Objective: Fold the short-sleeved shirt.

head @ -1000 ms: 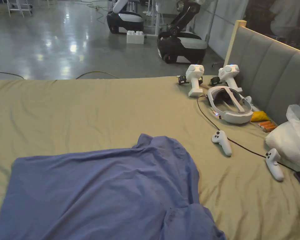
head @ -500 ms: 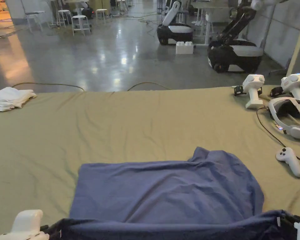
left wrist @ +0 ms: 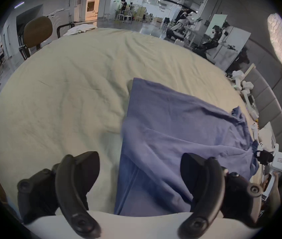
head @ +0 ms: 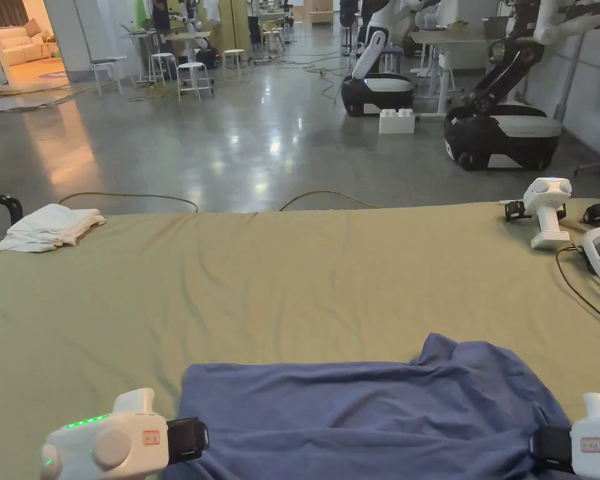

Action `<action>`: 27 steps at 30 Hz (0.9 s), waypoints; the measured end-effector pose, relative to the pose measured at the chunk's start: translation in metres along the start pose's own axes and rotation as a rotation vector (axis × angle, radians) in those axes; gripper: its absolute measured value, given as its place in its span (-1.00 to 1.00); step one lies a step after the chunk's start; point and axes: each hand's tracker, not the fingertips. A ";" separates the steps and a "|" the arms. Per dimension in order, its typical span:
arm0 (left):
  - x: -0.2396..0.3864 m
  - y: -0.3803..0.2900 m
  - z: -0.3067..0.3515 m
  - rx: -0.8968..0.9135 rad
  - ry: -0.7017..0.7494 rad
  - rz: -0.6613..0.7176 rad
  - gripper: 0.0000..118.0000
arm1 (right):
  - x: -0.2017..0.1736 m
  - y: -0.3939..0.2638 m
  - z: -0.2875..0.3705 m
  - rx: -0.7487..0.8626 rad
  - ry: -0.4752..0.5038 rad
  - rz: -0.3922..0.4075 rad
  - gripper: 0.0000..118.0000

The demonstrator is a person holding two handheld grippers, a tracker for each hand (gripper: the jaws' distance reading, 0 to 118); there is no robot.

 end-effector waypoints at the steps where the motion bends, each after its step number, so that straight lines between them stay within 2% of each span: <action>1: -0.001 -0.005 0.016 0.044 -0.021 -0.016 0.71 | 0.003 -0.005 0.010 0.045 0.003 0.025 0.35; 3: 0.001 -0.017 0.058 0.133 -0.056 -0.042 0.71 | 0.006 -0.017 0.039 0.130 0.034 0.042 0.35; 6: 0.009 -0.048 0.143 0.380 -0.067 -0.051 0.71 | 0.005 -0.048 0.106 0.321 0.123 0.013 0.35; 7: 0.014 -0.058 0.168 0.430 -0.062 -0.075 0.71 | -0.003 -0.058 0.131 0.373 0.099 0.029 0.35; 8: 0.020 -0.070 0.194 0.499 -0.043 -0.112 0.71 | -0.011 -0.072 0.159 0.440 0.082 0.080 0.34; 9: 0.031 -0.081 0.222 0.564 -0.008 -0.143 0.71 | -0.017 -0.084 0.184 0.509 0.118 0.112 0.34; 10: 0.041 -0.091 0.247 0.610 0.014 -0.163 0.71 | -0.020 -0.094 0.205 0.542 0.179 0.108 0.30; 11: 0.050 -0.102 0.274 0.668 -0.006 -0.190 0.70 | -0.028 -0.102 0.224 0.565 0.242 0.090 0.24; 13: 0.063 -0.122 0.313 0.789 -0.018 -0.228 0.69 | -0.038 -0.117 0.259 0.603 0.328 0.083 -0.05; 14: 0.072 -0.131 0.328 0.833 0.013 -0.245 0.68 | -0.045 -0.124 0.274 0.633 0.320 0.109 -0.25; 15: 0.078 -0.138 0.339 0.855 0.031 -0.261 0.67 | -0.051 -0.128 0.284 0.662 0.300 0.140 -0.54; 16: 0.082 -0.145 0.348 0.869 0.040 -0.291 0.60 | -0.056 -0.134 0.297 0.694 0.279 0.172 -0.81; 17: 0.088 -0.151 0.356 0.869 0.054 -0.324 0.42 | -0.061 -0.140 0.308 0.728 0.259 0.192 -0.89; 18: 0.094 -0.157 0.363 0.860 0.082 -0.359 0.01 | -0.062 -0.144 0.319 0.753 0.257 0.199 -0.99; 19: 0.099 -0.163 0.368 0.861 0.119 -0.376 -0.99 | -0.065 -0.145 0.324 0.744 0.277 0.200 -1.00; 21: 0.103 -0.173 0.370 0.919 0.191 -0.367 -1.00 | -0.068 -0.152 0.339 0.769 0.264 0.204 -1.00; 23: 0.099 -0.171 0.376 0.857 0.063 -0.369 -1.00 | -0.069 -0.152 0.345 0.792 0.253 0.222 -1.00; 27: 0.096 -0.169 0.370 0.851 0.065 -0.332 -1.00 | -0.071 -0.147 0.343 0.800 0.215 0.234 -1.00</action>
